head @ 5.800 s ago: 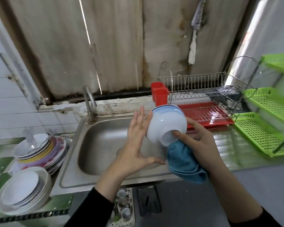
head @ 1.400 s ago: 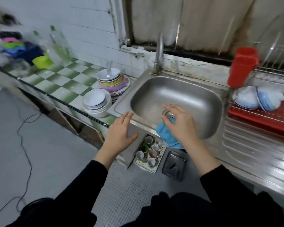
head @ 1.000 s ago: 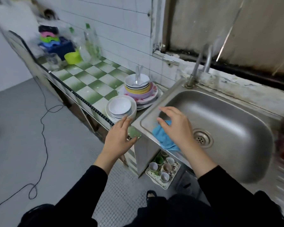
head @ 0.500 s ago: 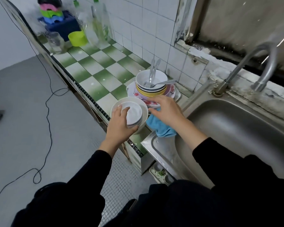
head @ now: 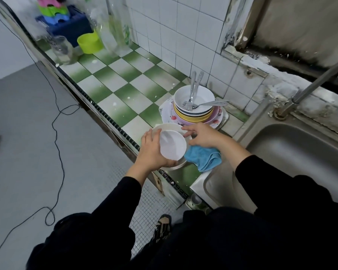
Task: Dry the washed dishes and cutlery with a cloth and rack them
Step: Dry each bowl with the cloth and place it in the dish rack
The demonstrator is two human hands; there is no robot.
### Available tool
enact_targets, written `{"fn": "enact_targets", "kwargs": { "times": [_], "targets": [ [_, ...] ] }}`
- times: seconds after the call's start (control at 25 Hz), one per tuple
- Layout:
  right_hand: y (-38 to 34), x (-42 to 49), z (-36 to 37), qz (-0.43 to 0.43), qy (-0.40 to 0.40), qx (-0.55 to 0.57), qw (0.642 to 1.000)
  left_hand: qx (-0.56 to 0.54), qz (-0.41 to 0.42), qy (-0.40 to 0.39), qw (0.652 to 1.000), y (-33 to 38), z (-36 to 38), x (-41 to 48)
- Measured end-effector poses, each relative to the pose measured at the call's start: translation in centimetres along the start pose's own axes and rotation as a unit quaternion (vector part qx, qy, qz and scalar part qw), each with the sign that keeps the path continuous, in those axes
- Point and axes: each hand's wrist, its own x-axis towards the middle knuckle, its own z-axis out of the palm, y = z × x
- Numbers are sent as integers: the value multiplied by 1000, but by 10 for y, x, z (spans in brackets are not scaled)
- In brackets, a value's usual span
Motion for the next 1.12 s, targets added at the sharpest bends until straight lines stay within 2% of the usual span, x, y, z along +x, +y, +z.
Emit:
{"fn": "enact_targets", "kwargs": {
  "times": [0.12,0.2,0.48,0.76,0.88,1.12],
  "targets": [
    [-3,6,0,17,-36,5,999,15,28,-64,997,-5,-7,7],
    [-3,9,-1,29,-42,10,999,13,43,-70,997,-7,-9,9],
    [1,8,0,25,-53,32,998,-53,78,-20,995,-18,-2,3],
    [3,12,-1,16,-62,46,997,-55,101,9,993,-17,-2,2],
    [2,10,-4,6,-59,63,996,-64,100,12,993,-15,-4,1],
    [-4,7,-20,-27,-49,133,989,-110,135,74,982,-10,-17,8]
  ]
}}
